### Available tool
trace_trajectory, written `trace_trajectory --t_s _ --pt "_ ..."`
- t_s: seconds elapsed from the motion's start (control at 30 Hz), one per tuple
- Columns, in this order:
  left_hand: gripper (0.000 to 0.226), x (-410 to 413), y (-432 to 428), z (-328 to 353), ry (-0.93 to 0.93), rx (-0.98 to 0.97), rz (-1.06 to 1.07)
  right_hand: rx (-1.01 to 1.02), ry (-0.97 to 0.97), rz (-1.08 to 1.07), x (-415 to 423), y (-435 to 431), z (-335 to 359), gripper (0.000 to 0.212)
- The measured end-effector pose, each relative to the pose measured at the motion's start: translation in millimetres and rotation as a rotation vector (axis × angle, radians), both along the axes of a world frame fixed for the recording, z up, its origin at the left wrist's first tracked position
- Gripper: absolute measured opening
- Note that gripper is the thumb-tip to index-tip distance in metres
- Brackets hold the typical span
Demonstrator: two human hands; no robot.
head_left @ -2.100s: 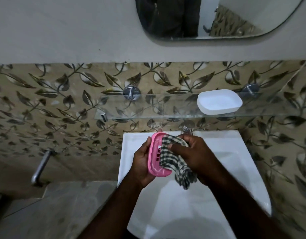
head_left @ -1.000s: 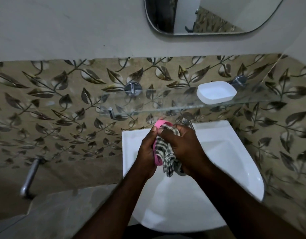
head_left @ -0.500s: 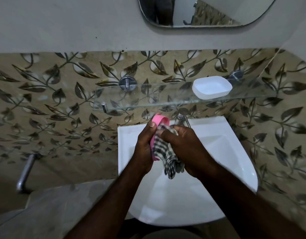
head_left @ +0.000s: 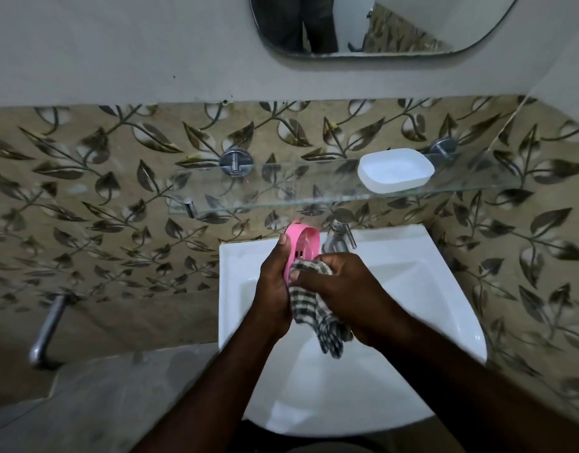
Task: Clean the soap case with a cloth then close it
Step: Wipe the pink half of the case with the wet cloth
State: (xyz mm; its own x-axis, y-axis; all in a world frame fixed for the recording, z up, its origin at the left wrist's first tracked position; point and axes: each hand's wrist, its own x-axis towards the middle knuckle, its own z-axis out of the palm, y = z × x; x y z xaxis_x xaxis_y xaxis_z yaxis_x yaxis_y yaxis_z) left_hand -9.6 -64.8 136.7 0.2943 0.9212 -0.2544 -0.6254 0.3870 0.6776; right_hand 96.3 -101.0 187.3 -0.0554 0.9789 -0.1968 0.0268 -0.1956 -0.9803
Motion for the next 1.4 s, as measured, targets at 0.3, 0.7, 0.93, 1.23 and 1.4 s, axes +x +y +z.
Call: trace_trajectory --t_s 0.3,0.7,0.93,1.23,1.4 --pt "0.051 2.0 -2.3 -2.2 0.112 0.083 0.079 0.079 -0.024 -0.025 -1.2 -1.0 1.0 0.019" --pt "0.068 2.1 2.4 6.4 0.164 0.068 0.107 0.096 -0.027 0.001 1.2 -2.8 10.2 0.019" --pt "0.074 5.8 -0.4 10.8 0.268 0.145 0.170 0.075 0.084 -0.094 5.8 18.2 25.0 0.018" --pt "0.070 0.8 -8.4 11.5 0.272 0.109 0.149 0.017 0.105 0.030 2.8 1.6 15.6 0.016" --pt "0.060 -2.9 -5.5 18.9 0.276 0.099 0.145 0.121 0.144 -0.057 -0.8 19.5 22.5 0.013"
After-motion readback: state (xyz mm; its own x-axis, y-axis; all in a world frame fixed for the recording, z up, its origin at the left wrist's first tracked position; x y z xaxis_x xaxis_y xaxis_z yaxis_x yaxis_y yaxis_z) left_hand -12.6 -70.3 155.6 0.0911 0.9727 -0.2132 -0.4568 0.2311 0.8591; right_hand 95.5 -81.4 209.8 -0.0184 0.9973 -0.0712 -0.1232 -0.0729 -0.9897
